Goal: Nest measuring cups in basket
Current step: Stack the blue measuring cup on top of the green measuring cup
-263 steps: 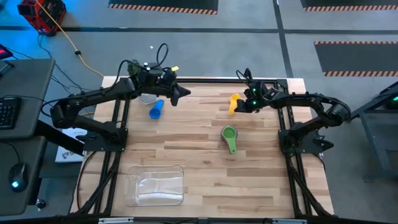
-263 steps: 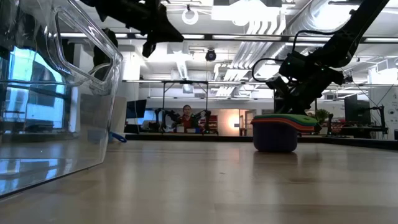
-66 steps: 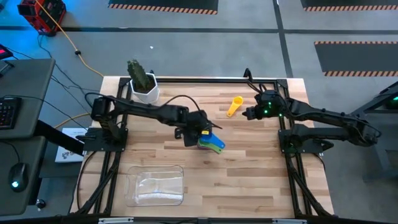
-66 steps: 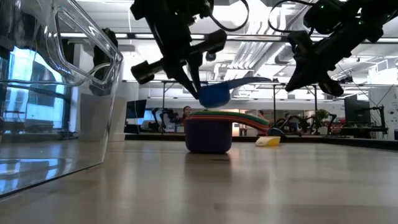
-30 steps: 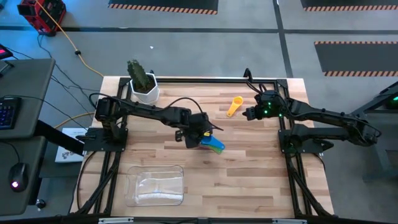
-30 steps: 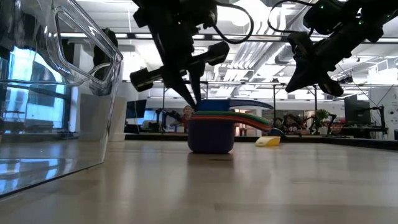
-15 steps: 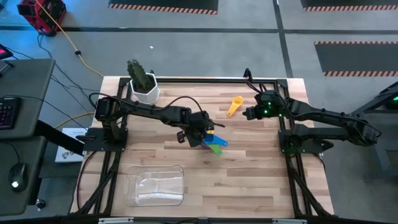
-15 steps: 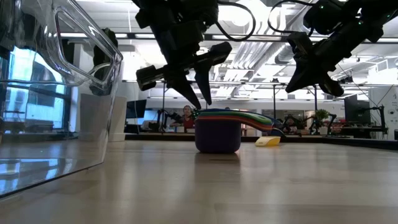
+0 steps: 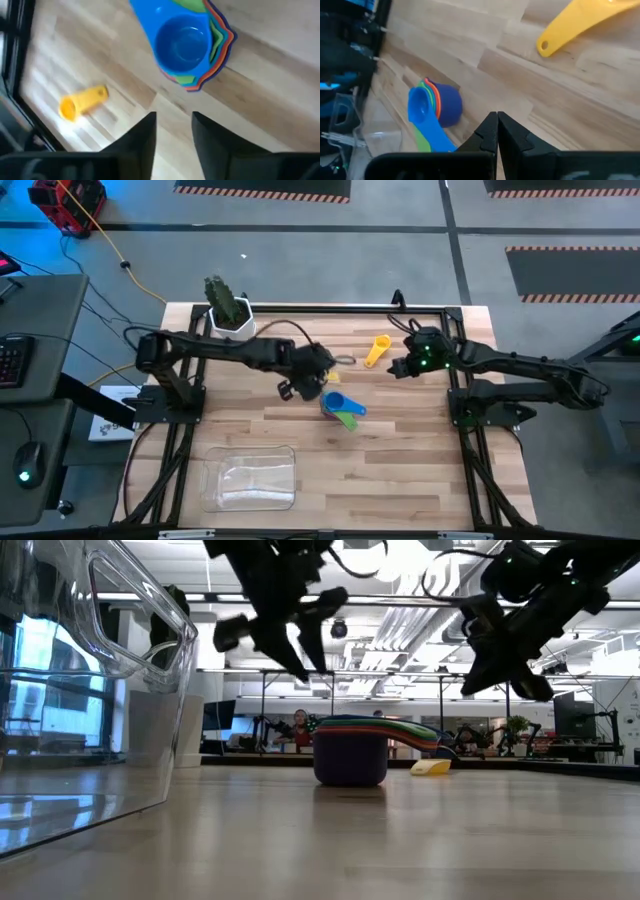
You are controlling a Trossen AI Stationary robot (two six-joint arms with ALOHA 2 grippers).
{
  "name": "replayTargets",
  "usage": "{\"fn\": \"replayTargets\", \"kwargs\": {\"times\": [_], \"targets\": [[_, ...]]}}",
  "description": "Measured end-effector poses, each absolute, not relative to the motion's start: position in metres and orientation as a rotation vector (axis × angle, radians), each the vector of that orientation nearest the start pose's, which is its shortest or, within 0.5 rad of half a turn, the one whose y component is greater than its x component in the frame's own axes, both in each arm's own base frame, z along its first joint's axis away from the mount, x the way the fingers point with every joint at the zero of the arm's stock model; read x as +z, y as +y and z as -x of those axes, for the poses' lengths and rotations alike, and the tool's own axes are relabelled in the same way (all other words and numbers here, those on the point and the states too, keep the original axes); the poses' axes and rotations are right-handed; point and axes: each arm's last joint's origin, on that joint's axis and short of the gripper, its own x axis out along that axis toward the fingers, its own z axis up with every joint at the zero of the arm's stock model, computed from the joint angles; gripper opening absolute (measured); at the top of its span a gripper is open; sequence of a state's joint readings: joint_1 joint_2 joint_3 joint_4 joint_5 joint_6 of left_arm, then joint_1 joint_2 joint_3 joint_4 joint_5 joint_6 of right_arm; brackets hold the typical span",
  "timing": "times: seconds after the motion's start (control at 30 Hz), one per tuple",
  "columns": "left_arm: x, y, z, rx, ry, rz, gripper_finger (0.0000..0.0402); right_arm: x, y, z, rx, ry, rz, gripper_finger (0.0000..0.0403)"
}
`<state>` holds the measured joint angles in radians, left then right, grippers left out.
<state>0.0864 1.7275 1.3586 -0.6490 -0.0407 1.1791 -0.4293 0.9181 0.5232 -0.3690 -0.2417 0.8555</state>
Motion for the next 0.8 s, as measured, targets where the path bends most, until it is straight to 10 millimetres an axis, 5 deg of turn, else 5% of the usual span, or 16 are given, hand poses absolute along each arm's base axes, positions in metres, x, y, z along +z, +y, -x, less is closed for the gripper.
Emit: {"fn": "replayTargets", "kwargs": {"times": [0.2, 0.33, 0.63, 0.8], "targets": [[0.268, 0.061, -0.341, -0.409, 0.922, -0.563, 0.0014, 0.193, -0.062, -0.19, -0.42, 0.663, -1.059, 0.0], [0.256, 0.069, -0.338, -0.371, 0.923, -0.399, 0.0005, 0.179, -0.057, -0.212, -0.379, 0.672, -1.055, 0.0], [0.199, 0.036, -0.337, -0.42, 0.783, -0.142, 0.0, 0.143, -0.041, -0.243, -0.35, 0.748, -1.093, 0.0], [0.183, 0.024, -0.334, -0.395, 0.746, -0.057, 0.0, 0.133, -0.027, -0.251, -0.31, 0.778, -1.112, 0.0]]}}
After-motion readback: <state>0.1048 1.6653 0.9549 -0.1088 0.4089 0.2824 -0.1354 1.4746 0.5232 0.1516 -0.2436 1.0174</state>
